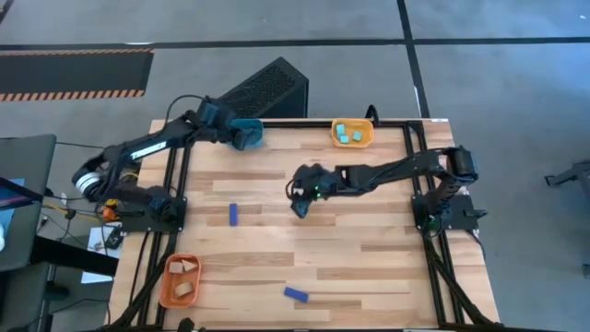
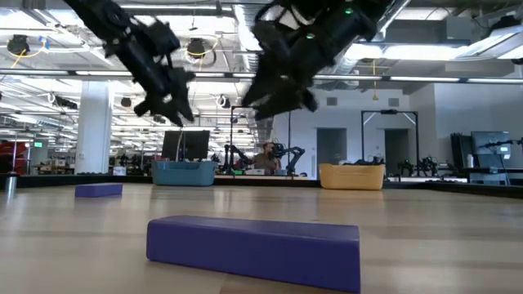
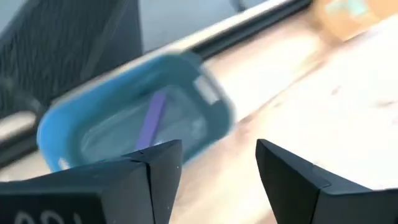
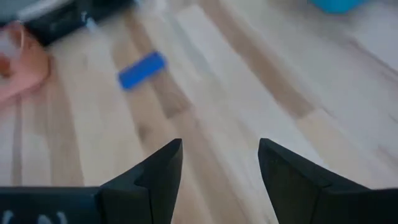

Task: Sort & place blocks by color
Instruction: Put the bottom blue block into the blue bin

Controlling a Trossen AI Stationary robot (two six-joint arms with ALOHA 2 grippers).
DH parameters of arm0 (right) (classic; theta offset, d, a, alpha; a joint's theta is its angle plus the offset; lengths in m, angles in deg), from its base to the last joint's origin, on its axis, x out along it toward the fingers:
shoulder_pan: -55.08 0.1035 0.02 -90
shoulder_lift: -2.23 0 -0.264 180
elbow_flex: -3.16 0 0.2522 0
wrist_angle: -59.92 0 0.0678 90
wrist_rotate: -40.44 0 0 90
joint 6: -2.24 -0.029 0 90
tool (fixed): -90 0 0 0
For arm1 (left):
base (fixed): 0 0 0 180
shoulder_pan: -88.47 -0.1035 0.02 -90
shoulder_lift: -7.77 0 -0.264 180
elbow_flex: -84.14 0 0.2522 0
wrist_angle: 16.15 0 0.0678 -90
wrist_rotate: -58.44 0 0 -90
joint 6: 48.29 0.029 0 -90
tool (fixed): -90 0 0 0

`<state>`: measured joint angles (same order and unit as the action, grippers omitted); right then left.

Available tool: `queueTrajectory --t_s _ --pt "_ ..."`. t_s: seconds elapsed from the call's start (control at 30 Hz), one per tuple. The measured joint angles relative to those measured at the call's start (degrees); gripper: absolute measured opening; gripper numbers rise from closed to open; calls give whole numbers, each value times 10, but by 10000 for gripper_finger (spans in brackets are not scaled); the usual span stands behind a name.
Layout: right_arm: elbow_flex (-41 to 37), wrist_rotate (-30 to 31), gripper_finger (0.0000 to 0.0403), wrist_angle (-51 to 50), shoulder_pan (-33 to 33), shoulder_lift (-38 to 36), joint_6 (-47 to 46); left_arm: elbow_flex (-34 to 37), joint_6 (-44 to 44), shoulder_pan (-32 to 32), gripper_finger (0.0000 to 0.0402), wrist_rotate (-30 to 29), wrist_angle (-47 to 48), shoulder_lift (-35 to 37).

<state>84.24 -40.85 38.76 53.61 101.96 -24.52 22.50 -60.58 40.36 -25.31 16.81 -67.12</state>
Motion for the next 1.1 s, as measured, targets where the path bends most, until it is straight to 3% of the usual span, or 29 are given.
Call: queueTrajectory --t_s 0.33,0.5,0.7,0.9,1.1 --pt "71 19 230 11 94 100 6 25 -30 148 176 -13 24 168" --pt "109 32 230 -4 154 141 79 51 -31 234 176 -43 30 219" --pt "139 97 230 0 187 149 127 79 -61 340 176 -103 27 252" --pt "177 100 230 -42 185 142 240 96 -117 458 176 -169 21 265" --pt "187 97 230 -60 183 141 250 97 -165 574 176 -254 2 265"
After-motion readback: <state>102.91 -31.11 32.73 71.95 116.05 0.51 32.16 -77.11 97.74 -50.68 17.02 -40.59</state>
